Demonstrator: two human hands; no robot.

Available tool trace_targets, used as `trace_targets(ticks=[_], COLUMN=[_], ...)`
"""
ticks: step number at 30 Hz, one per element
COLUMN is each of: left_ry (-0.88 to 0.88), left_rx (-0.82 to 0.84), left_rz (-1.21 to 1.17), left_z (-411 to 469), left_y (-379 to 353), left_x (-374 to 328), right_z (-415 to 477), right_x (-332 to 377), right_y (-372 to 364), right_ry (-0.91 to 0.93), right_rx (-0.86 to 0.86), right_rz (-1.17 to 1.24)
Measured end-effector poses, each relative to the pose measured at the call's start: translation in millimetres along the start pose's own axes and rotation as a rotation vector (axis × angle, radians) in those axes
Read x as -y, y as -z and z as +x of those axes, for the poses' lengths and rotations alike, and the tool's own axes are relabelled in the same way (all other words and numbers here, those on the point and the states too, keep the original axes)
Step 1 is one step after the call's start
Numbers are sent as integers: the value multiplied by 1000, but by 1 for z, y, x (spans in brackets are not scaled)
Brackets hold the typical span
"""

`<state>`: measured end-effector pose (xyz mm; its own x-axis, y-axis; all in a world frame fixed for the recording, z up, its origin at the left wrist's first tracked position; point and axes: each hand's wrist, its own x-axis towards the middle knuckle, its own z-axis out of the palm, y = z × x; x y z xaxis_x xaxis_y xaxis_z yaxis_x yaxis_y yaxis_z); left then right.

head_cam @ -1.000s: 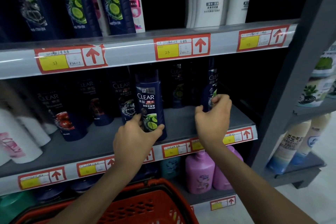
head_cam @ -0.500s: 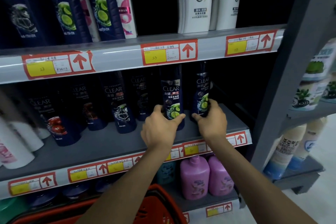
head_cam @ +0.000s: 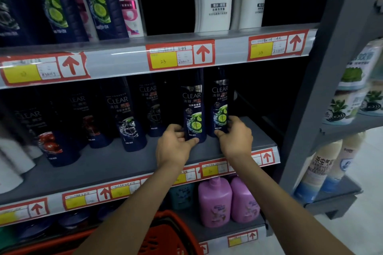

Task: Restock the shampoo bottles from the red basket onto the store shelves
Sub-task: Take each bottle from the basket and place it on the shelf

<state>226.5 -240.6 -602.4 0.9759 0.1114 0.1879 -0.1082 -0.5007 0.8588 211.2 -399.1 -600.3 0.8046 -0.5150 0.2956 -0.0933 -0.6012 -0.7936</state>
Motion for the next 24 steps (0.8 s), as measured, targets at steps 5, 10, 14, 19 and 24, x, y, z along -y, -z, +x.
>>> trace_targets(ticks=[5,10,14,19,24], left_ry=[8,23,55,81,78], left_rx=[-30,-51,-62,-88,-109], left_rz=[70,136,184,202,220], left_z=[-1,-2,0,3,3], left_y=[-1,-4,-6,-9,-12], left_x=[2,-2,-8,-10,-10], right_z=[2,4,7,6,5], right_x=[-2,-3,-2,3,11], right_y=[-6,-5,-7,-10,-11], right_ry=[19,23,15,-6,-8], right_rx=[-35,-35,-56,-69,-57], right_rz=[-28,0,-6,-54,-105])
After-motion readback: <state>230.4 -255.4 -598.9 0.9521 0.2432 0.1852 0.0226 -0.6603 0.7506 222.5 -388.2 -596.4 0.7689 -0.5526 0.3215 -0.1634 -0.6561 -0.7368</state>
